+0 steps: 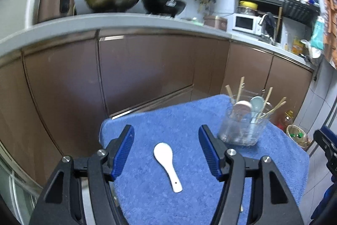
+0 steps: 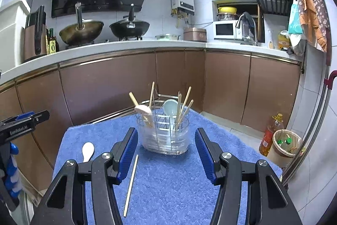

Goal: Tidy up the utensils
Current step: 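Withdraw both open tools back from the holder, then close the left tool on the last white spoon while the right tool grasps the last chopstick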

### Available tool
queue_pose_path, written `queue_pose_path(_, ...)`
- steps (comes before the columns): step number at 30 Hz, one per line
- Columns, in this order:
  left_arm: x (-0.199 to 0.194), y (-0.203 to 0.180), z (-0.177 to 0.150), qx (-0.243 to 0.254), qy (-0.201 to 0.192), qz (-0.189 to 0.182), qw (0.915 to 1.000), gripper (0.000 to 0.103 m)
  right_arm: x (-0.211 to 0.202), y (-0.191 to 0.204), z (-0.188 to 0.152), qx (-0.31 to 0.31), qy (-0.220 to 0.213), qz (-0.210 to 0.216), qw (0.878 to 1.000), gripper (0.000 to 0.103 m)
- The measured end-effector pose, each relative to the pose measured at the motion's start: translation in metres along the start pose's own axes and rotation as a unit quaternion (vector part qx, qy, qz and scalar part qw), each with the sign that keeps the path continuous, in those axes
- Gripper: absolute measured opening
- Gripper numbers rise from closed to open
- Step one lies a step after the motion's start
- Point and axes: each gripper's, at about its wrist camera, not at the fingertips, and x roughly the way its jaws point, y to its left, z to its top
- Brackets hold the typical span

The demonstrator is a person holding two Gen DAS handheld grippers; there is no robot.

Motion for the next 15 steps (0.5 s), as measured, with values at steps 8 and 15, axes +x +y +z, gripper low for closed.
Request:
queue_pose_path(8, 0.058, 0.054, -0.014, -0.087, 0.104, -0.06, 0.9889, 0.062, 0.038, 0.004, -0.021, -0.01, 0.068, 0.024, 0.997, 0.054)
queue_pose_path(15, 0.128, 0.076, -0.029, -0.144, 0.191, -0.135, 0.9615, 0.059, 0.073, 0.004, -0.038, -0.016, 0.129, 0.041, 0.991, 0.054)
